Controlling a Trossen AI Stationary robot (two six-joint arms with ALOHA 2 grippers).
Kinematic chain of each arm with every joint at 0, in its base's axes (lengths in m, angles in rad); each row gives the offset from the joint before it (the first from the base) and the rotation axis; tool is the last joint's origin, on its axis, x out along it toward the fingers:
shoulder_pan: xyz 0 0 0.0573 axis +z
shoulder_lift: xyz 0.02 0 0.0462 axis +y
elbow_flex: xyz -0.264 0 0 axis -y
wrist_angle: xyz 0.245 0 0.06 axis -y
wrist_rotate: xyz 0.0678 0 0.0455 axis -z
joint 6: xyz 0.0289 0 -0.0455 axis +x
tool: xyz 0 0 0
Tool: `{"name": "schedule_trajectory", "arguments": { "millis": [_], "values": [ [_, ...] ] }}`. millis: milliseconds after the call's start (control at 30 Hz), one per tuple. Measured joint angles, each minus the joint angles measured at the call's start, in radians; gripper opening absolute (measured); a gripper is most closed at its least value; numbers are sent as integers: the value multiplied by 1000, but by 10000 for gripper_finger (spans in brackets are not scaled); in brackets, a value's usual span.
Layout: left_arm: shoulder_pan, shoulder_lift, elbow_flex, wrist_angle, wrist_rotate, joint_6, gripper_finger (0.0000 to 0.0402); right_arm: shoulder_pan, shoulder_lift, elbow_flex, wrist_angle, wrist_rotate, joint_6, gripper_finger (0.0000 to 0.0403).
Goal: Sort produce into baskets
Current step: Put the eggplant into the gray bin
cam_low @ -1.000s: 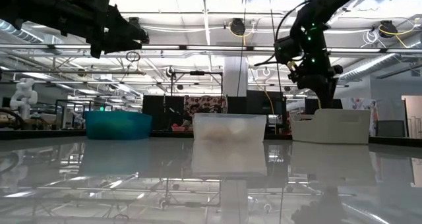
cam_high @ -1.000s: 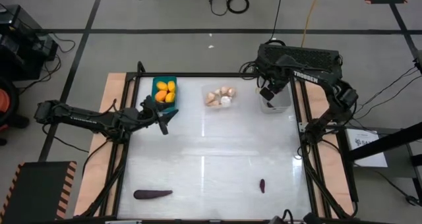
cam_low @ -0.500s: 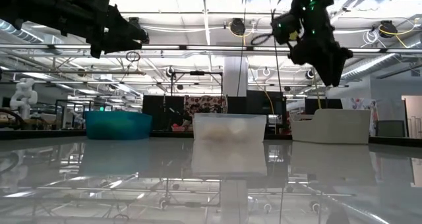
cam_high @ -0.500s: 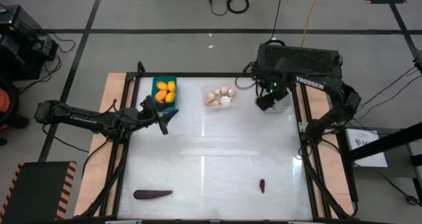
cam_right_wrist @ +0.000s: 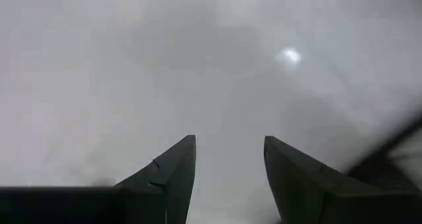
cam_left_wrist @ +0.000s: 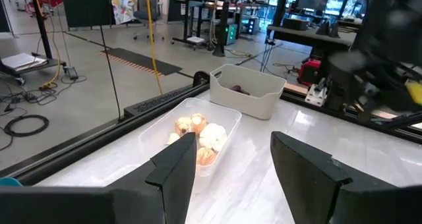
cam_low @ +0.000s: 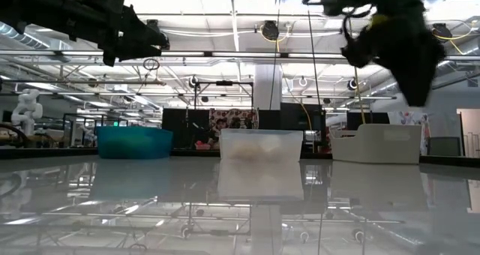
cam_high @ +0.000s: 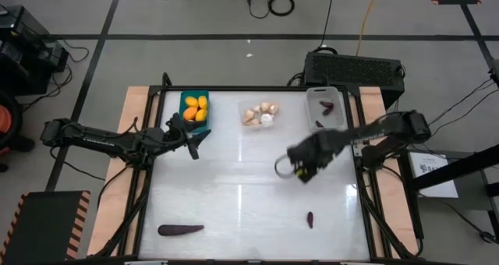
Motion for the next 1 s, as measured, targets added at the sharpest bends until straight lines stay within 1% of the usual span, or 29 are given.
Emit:
{"name": "schedule_trajectory", "arguments": {
  "millis": [67,167,267,333,433,667,833,1000],
  "values": [
    [0,0,0,0,1,0,203,88,0,-51,104,-75,67,171],
    [0,0,0,0,3,-1,203,209,0,-112,286,-154,168,171],
    [0,0,0,2,3,-1,203,322,1,-140,407,-198,302,171],
    [0,0,0,3,3,-1,203,386,1,-144,465,-200,395,171],
    [0,0,0,6,3,-2,203,473,1,-144,510,-141,532,171],
    [0,0,0,8,4,-28,203,619,2,-144,530,71,782,171],
    [0,0,0,7,4,-45,203,674,8,-144,538,119,858,171],
    [0,0,0,7,4,-51,203,699,58,-144,543,163,884,171]
  ]
}}
